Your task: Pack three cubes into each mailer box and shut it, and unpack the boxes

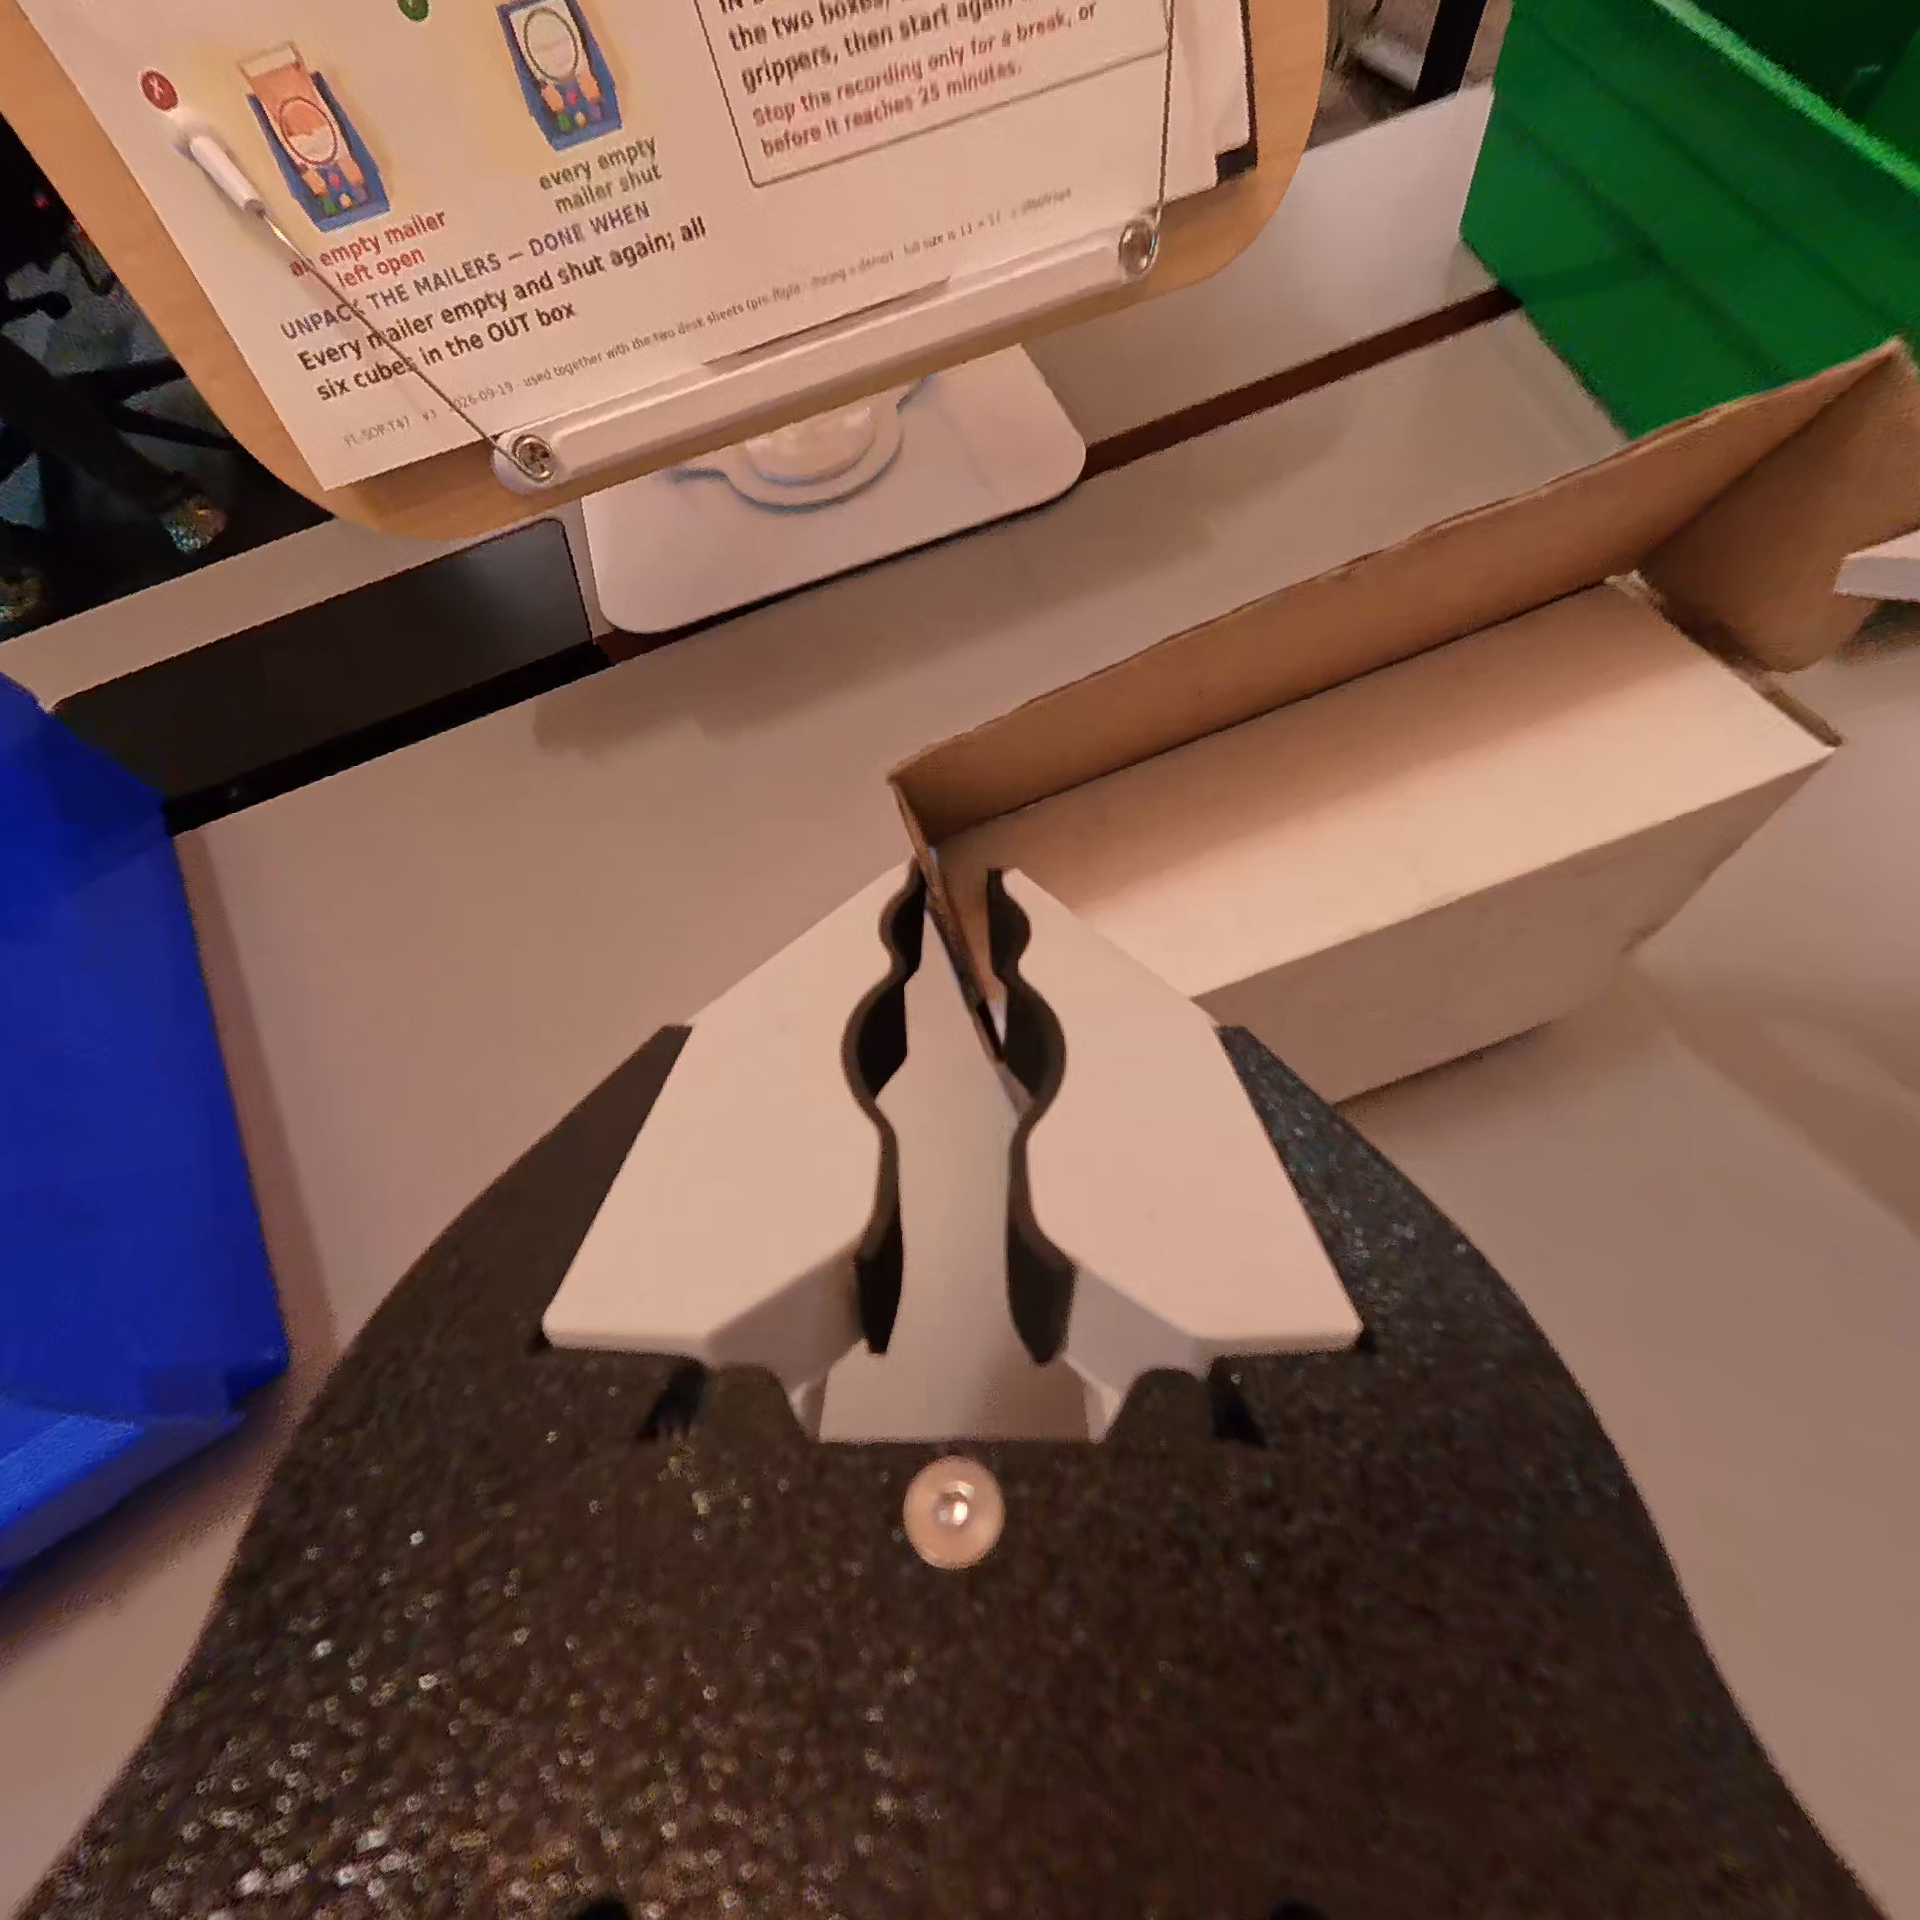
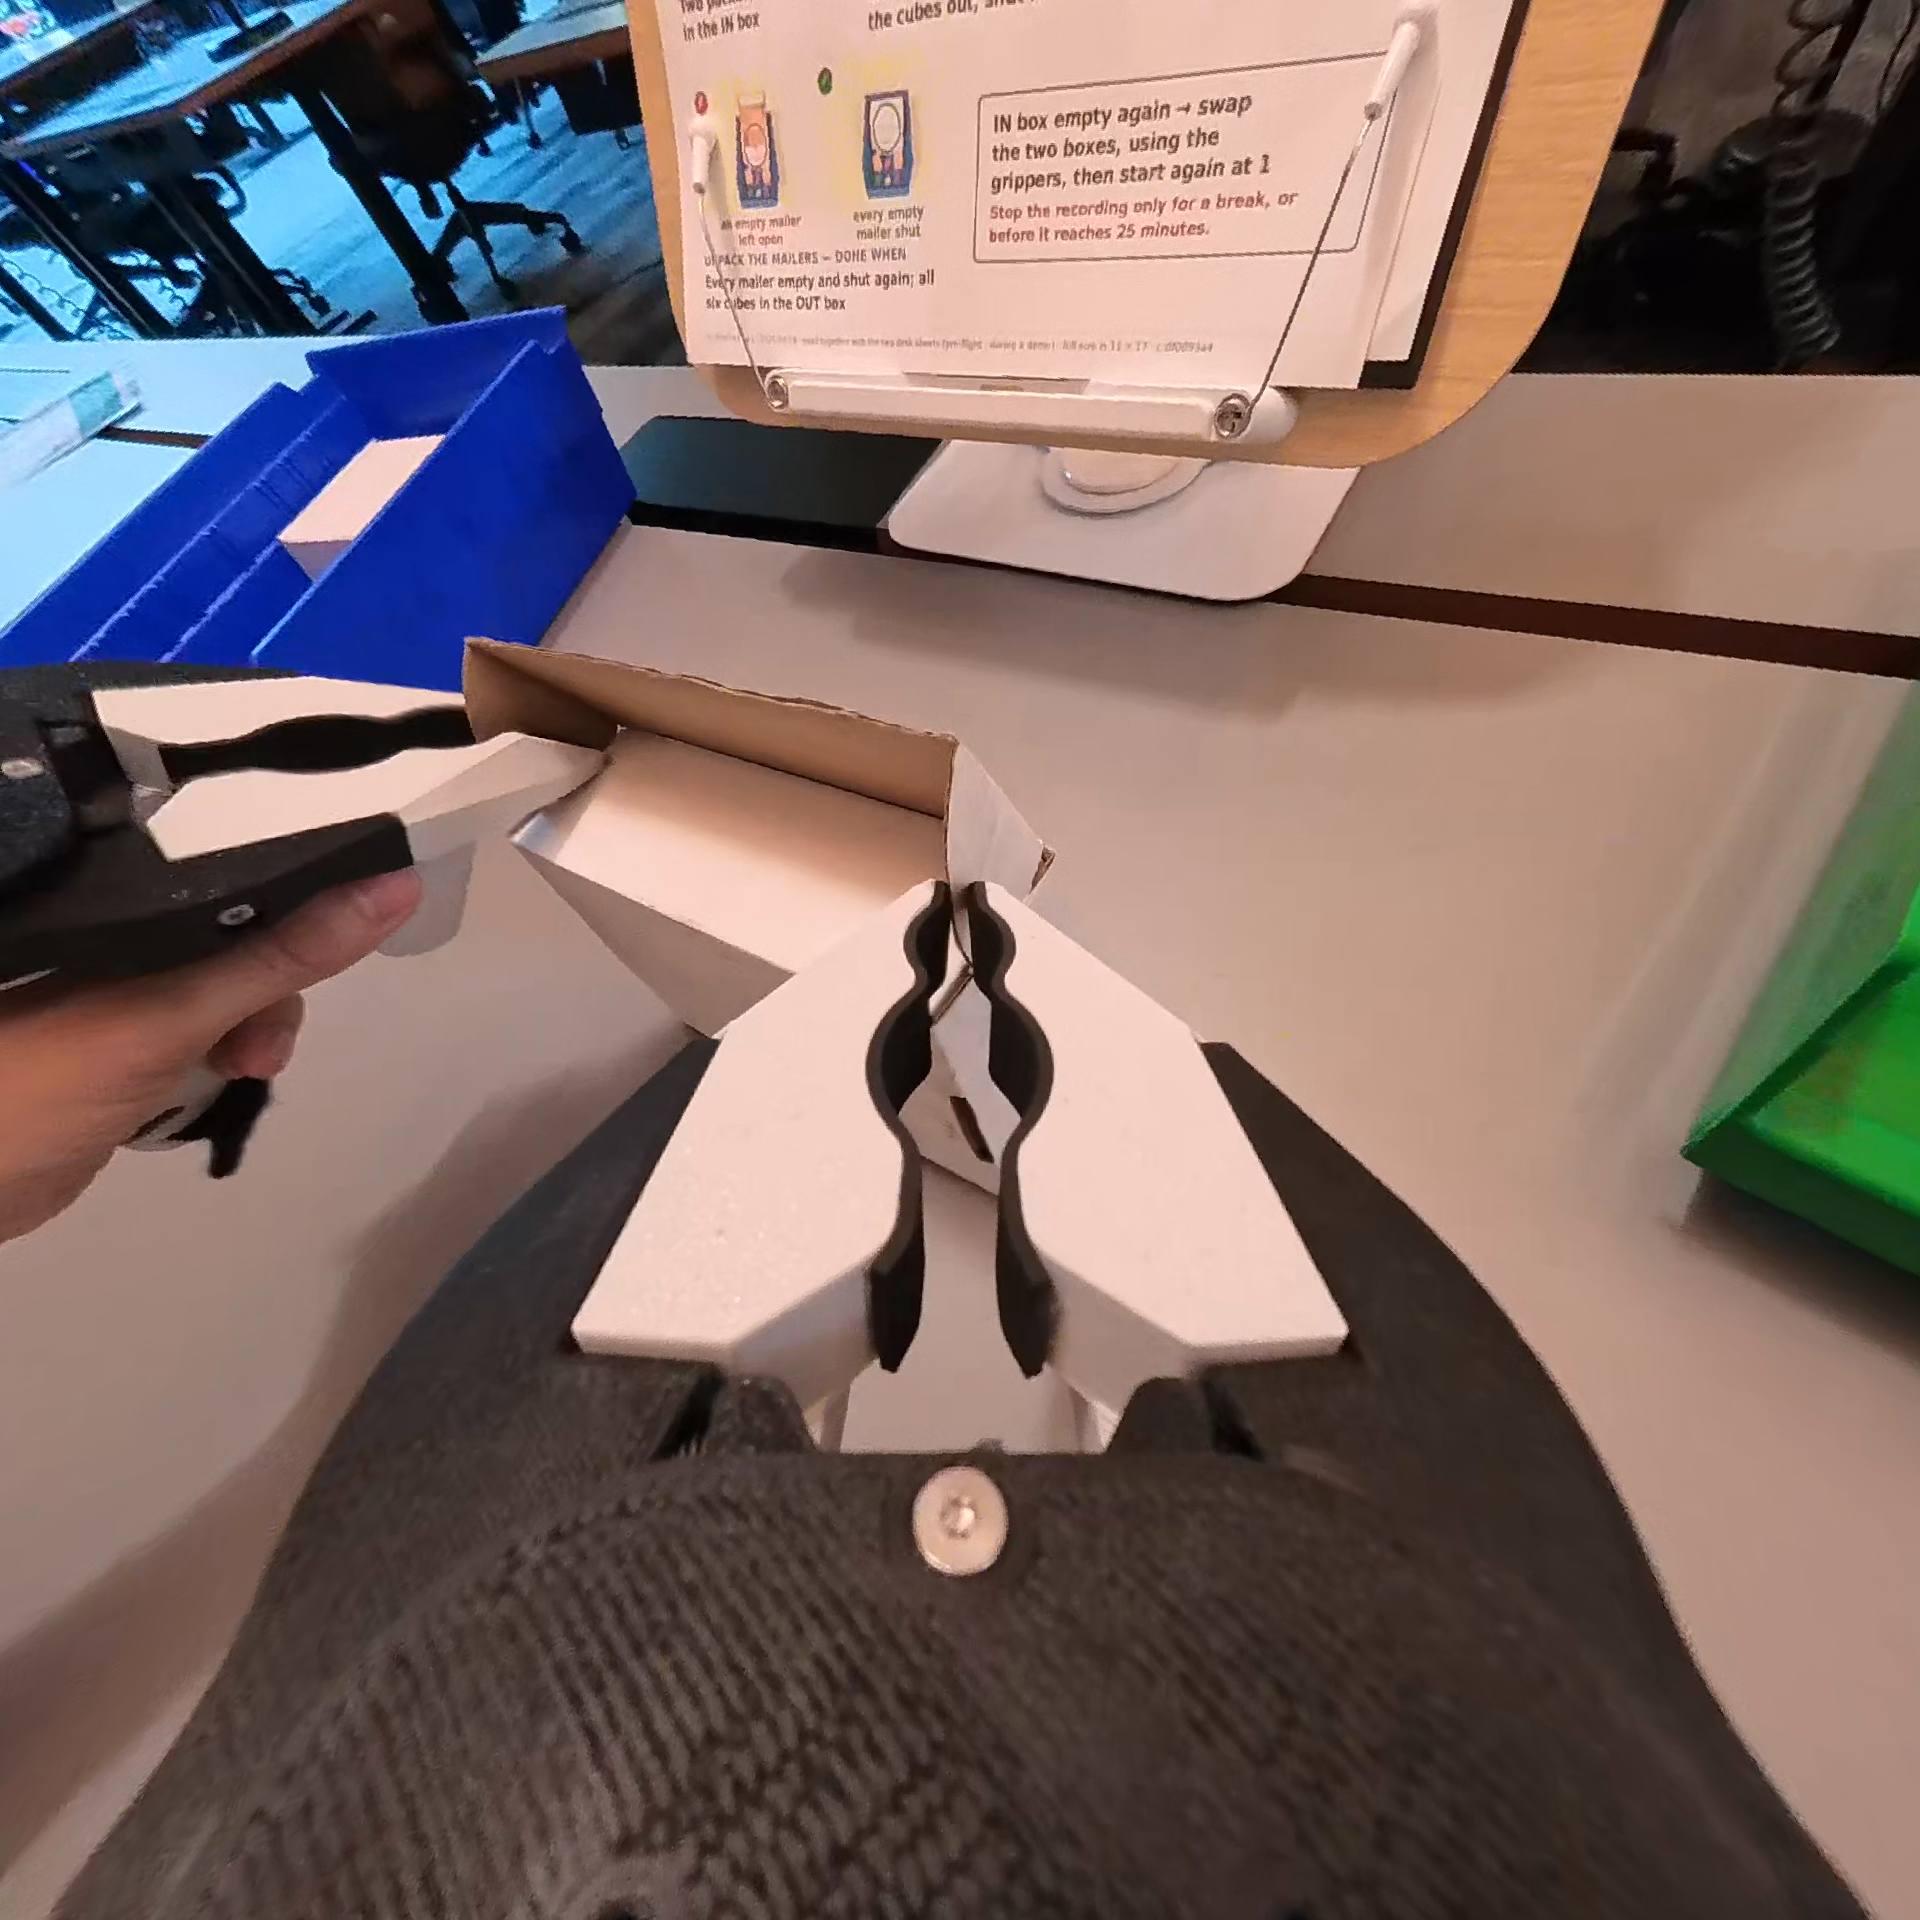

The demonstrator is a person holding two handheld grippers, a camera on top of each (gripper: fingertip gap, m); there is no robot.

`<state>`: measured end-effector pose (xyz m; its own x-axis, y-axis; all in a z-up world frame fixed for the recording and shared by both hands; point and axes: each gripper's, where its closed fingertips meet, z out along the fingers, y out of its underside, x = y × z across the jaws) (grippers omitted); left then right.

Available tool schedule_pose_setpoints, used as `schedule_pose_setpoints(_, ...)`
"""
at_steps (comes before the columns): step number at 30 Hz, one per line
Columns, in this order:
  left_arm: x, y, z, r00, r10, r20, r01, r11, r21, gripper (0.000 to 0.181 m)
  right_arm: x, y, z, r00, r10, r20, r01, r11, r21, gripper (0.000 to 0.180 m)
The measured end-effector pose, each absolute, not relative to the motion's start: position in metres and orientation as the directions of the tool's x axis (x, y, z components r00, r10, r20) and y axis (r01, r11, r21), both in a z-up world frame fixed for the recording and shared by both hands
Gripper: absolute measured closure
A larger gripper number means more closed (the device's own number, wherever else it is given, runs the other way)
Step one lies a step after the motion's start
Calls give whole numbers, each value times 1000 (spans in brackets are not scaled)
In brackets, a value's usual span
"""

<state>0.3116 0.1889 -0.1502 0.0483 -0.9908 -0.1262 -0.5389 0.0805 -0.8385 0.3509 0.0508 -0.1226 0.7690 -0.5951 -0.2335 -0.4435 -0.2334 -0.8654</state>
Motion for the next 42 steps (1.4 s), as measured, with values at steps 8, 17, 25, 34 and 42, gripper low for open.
schedule_pose_setpoints(8,318,193,-149,87,-993,-82,-421,38,-906,166,347,57,-115,755,-549,-358,-494,-117,-862,178)
schedule_pose_setpoints(17,322,193,-147,93,-983,-160,-439,104,-892,169,356,56,-108,688,-538,-486,-556,39,-830,176)
schedule_pose_setpoints(25,324,191,-147,83,-992,-93,-506,38,-862,174,359,54,-127,705,-620,-344,-495,-84,-865,178)
schedule_pose_setpoints(34,319,194,-148,95,-994,-51,-568,-12,-823,174,358,59,-119,746,-611,-264,-450,-170,-877,178)
schedule_pose_setpoints(42,321,190,-149,37,-996,-79,-652,36,-758,174,362,55,-122,768,-586,-258,-473,-247,-846,178)
